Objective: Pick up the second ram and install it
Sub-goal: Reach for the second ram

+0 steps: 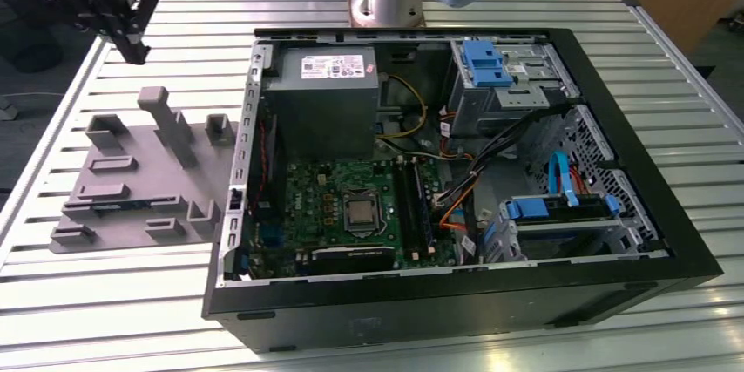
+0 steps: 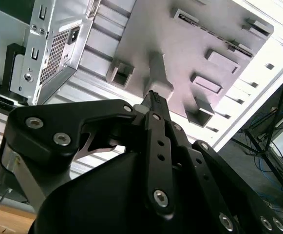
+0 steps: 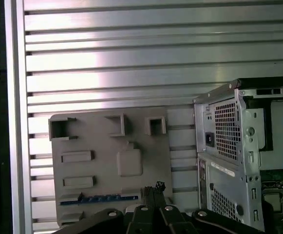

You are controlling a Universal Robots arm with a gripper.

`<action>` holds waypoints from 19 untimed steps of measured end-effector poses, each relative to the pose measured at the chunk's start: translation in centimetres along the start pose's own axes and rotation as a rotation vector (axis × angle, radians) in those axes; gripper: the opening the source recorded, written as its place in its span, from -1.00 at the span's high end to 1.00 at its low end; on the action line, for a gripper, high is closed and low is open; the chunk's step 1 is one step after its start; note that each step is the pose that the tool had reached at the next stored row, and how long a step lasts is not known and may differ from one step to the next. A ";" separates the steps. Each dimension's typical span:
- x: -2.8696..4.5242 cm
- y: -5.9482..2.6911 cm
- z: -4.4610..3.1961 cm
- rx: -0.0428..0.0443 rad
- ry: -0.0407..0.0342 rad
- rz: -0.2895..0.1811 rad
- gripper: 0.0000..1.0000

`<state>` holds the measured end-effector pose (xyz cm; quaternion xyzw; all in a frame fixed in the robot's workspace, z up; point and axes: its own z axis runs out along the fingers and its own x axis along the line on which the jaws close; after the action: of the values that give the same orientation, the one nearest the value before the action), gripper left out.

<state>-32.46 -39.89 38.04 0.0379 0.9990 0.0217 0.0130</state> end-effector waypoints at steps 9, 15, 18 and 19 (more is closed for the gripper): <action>1.63 -0.12 -0.04 0.0000 -0.0001 0.000 0.79; 1.85 -0.14 -0.05 0.0001 0.0000 0.000 0.79; 2.17 -0.19 -0.06 0.0000 0.0000 0.000 0.79; 2.28 -0.22 -0.06 0.0000 -0.0001 0.000 0.79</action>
<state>-34.75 -39.94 38.03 0.0378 0.9990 0.0217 0.0131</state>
